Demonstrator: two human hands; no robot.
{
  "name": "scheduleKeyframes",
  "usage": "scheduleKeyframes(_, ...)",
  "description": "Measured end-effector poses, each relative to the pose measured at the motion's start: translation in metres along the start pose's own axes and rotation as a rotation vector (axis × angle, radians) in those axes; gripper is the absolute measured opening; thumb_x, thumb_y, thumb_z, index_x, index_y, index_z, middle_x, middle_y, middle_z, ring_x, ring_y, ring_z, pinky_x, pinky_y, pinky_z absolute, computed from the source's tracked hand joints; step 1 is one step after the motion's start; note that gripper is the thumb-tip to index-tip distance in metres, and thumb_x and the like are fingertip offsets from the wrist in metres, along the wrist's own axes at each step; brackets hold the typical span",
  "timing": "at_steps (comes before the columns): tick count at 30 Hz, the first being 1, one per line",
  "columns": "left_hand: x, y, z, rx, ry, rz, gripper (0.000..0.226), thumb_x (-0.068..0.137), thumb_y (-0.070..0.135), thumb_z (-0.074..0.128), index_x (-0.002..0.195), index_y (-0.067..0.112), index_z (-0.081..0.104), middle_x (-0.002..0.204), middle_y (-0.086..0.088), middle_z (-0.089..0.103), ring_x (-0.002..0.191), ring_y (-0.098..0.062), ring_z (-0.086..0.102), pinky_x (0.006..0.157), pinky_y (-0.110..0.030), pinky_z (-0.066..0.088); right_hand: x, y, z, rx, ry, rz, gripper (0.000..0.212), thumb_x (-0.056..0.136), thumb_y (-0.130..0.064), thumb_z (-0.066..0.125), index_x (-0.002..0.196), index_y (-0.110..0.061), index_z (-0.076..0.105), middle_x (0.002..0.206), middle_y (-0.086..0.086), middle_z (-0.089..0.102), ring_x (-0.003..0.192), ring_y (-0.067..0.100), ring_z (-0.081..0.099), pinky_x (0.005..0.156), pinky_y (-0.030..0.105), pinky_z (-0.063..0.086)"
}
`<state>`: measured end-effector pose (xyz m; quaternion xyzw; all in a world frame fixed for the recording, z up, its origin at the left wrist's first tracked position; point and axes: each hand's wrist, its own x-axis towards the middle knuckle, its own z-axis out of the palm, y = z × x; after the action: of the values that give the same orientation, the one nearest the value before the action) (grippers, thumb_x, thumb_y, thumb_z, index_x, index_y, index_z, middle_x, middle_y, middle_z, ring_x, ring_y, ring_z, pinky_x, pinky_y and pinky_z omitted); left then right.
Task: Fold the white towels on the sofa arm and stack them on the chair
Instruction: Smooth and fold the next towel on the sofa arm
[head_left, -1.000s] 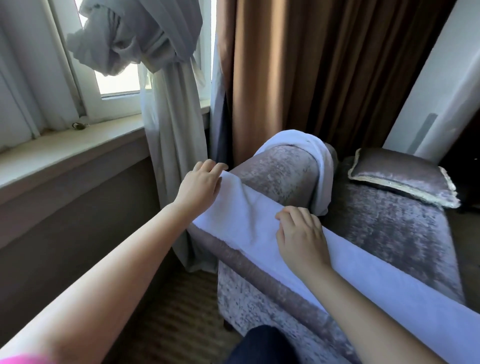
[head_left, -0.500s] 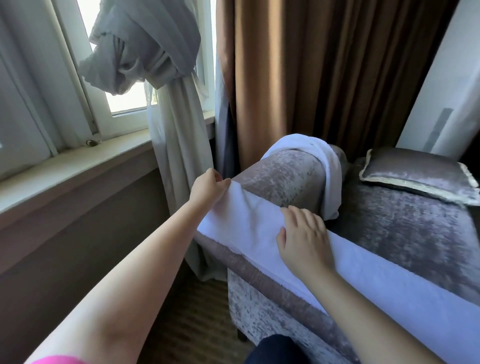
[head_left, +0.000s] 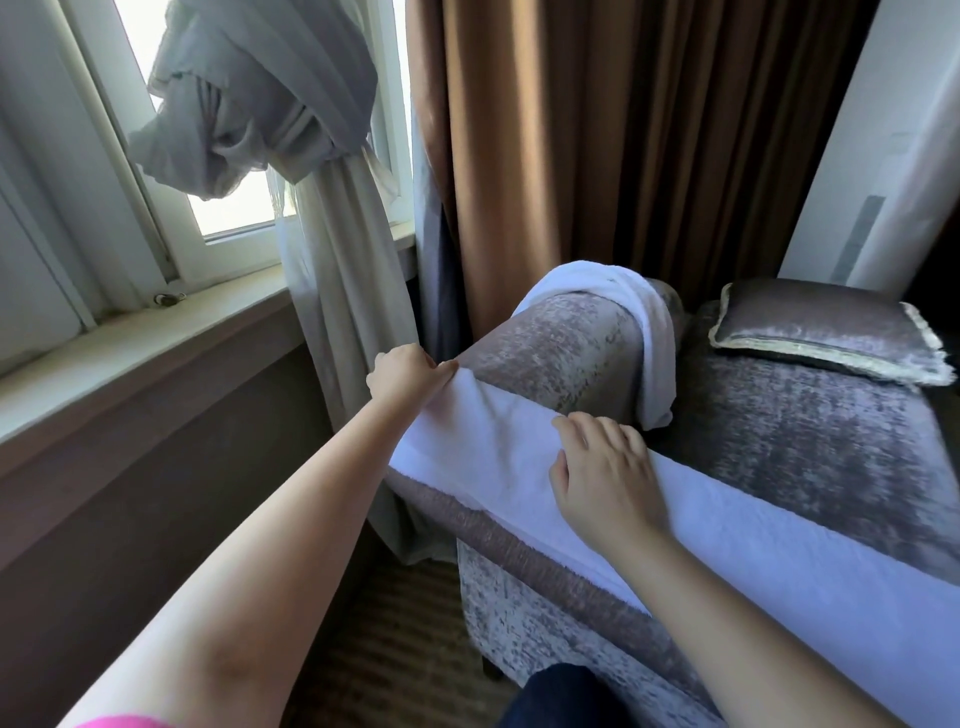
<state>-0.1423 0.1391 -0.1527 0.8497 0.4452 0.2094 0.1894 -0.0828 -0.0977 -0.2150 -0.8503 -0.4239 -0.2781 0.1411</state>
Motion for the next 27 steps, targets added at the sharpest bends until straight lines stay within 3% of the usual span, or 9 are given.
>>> scheduleKeyframes(2, 0.0, 0.0, 0.0, -0.015, -0.011, -0.007, 0.037, 0.087, 0.047, 0.058, 0.089, 0.011, 0.07, 0.093, -0.003, 0.067, 0.103, -0.027, 0.051, 0.068, -0.03, 0.04, 0.0, -0.001, -0.001, 0.001, 0.001, 0.004, 0.037, 0.085, -0.024, 0.036, 0.109, -0.014, 0.062, 0.099, 0.001, 0.06, 0.087, 0.026, 0.057, 0.08, 0.04, 0.043)
scheduleKeyframes(5, 0.001, 0.003, -0.002, -0.13, 0.017, 0.058, 0.01, 0.085, 0.033, 0.061, 0.087, 0.023, 0.061, 0.097, 0.002, 0.064, 0.108, -0.025, 0.048, 0.081, -0.036, 0.044, -0.001, -0.001, -0.002, 0.006, 0.001, 0.009, 0.037, 0.085, -0.025, 0.037, 0.11, -0.014, 0.062, 0.099, 0.001, 0.061, 0.087, 0.025, 0.057, 0.081, 0.04, 0.043)
scheduleKeyframes(9, -0.002, 0.004, -0.019, -0.409, 0.124, 0.024, 0.007, 0.088, 0.021, 0.056, 0.093, 0.015, 0.056, 0.081, 0.007, 0.054, 0.092, -0.023, 0.055, 0.076, -0.033, 0.045, -0.001, -0.001, -0.003, 0.021, 0.021, 0.011, 0.037, 0.085, -0.025, 0.037, 0.11, -0.013, 0.062, 0.099, 0.001, 0.061, 0.087, 0.026, 0.058, 0.081, 0.04, 0.042)
scheduleKeyframes(12, -0.008, -0.002, -0.028, -0.299, 0.208, 0.044, 0.012, 0.091, 0.022, 0.053, 0.097, 0.011, 0.052, 0.085, 0.005, 0.054, 0.087, -0.023, 0.051, 0.082, -0.035, 0.042, -0.001, -0.001, -0.003, 0.03, 0.032, 0.008, 0.037, 0.085, -0.024, 0.037, 0.11, -0.013, 0.062, 0.099, 0.001, 0.061, 0.088, 0.025, 0.058, 0.082, 0.04, 0.043)
scheduleKeyframes(15, -0.017, -0.006, -0.028, -0.292, 0.221, 0.113, 0.018, 0.095, 0.023, 0.051, 0.104, 0.007, 0.052, 0.094, -0.001, 0.056, 0.085, -0.023, 0.051, 0.07, -0.032, 0.039, -0.002, -0.001, -0.003, 0.035, 0.041, 0.009, 0.037, 0.084, -0.024, 0.036, 0.108, -0.013, 0.062, 0.097, 0.0, 0.061, 0.087, 0.025, 0.058, 0.083, 0.039, 0.042)
scheduleKeyframes(19, -0.023, -0.009, -0.035, -0.125, 0.351, 0.212, 0.014, 0.095, 0.024, 0.052, 0.097, 0.01, 0.051, 0.085, 0.0, 0.055, 0.078, -0.023, 0.05, 0.062, -0.031, 0.033, -0.002, -0.001, -0.001, 0.032, 0.051, 0.005, 0.035, 0.084, -0.023, 0.038, 0.107, -0.012, 0.062, 0.096, 0.001, 0.061, 0.086, 0.026, 0.058, 0.081, 0.04, 0.043)
scheduleKeyframes(22, -0.024, -0.008, -0.039, 0.035, 0.247, 0.165, 0.018, 0.099, 0.026, 0.047, 0.102, 0.009, 0.049, 0.083, -0.006, 0.056, 0.076, -0.028, 0.051, 0.058, -0.032, 0.034, -0.002, -0.001, -0.001, 0.027, 0.045, 0.004, 0.034, 0.084, -0.023, 0.038, 0.104, -0.012, 0.063, 0.094, 0.002, 0.062, 0.084, 0.026, 0.058, 0.08, 0.041, 0.045)
scheduleKeyframes(24, -0.023, -0.008, -0.037, 0.106, 0.129, 0.147, 0.024, 0.101, 0.026, 0.043, 0.108, 0.004, 0.047, 0.088, -0.009, 0.054, 0.079, -0.03, 0.052, 0.063, -0.034, 0.039, -0.002, -0.002, -0.002, 0.027, 0.039, 0.007, 0.034, 0.084, -0.023, 0.036, 0.102, -0.012, 0.063, 0.092, 0.002, 0.062, 0.083, 0.027, 0.058, 0.078, 0.041, 0.046)
scheduleKeyframes(27, -0.019, -0.011, -0.035, 0.013, -0.023, 0.127, 0.026, 0.102, 0.028, 0.042, 0.11, 0.004, 0.045, 0.097, -0.008, 0.049, 0.086, -0.028, 0.049, 0.071, -0.033, 0.04, -0.002, -0.002, -0.002, 0.026, 0.035, 0.006, 0.034, 0.085, -0.024, 0.035, 0.101, -0.012, 0.063, 0.09, 0.002, 0.062, 0.081, 0.026, 0.058, 0.076, 0.041, 0.048)
